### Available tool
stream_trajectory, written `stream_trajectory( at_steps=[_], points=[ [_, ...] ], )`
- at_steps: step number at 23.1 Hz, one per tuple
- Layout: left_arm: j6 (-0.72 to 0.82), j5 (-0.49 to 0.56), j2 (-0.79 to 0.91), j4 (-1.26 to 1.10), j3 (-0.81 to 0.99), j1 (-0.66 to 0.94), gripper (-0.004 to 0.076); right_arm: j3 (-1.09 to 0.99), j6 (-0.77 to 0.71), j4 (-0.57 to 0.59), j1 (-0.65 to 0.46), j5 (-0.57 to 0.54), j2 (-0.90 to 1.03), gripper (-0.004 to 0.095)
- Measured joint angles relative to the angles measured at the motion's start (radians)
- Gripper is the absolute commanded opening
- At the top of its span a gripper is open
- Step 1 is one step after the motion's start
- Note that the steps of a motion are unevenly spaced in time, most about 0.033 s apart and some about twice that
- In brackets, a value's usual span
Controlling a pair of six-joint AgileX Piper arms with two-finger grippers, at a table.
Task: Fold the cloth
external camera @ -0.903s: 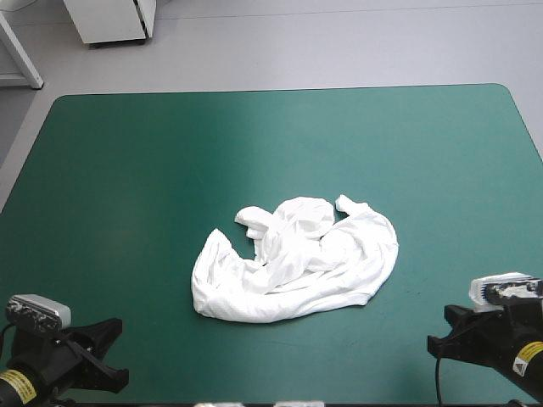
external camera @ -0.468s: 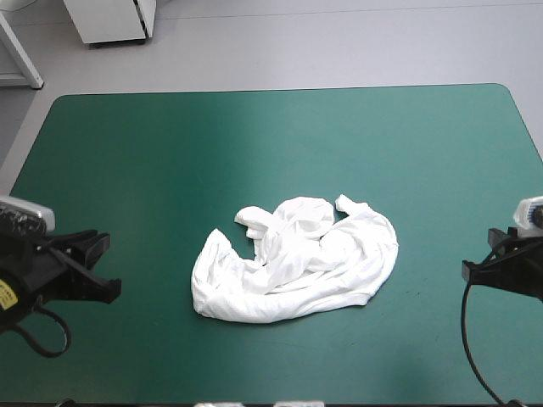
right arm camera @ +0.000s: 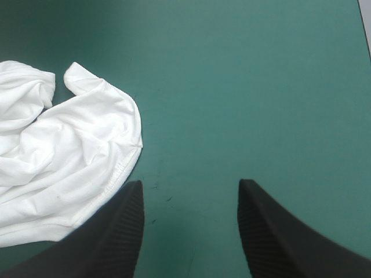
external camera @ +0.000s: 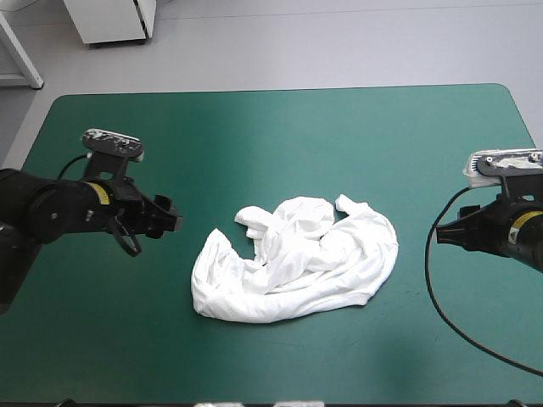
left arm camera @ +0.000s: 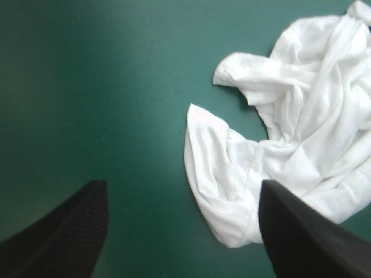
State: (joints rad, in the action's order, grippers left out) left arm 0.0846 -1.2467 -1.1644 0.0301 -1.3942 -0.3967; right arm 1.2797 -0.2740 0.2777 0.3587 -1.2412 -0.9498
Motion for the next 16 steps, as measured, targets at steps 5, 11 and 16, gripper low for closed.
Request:
stream_trajectory(
  at_steps=[5, 11, 16],
  points=[
    [0.051, 0.011, -0.063, -0.030, 0.097, 0.000, 0.0530, 0.000, -0.003, 0.000, 0.000, 0.000, -0.022, 0.0486],
    [0.094, 0.209, -0.083, -0.065, 0.369, 0.000, 0.0530, 0.000, -0.004, 0.000, 0.000, 0.006, -0.025, 0.0481],
    [0.098, 0.311, -0.217, -0.084, 0.467, 0.000, 0.0506, 0.000, -0.004, 0.000, 0.000, 0.008, -0.055, 0.0469]
  ],
)
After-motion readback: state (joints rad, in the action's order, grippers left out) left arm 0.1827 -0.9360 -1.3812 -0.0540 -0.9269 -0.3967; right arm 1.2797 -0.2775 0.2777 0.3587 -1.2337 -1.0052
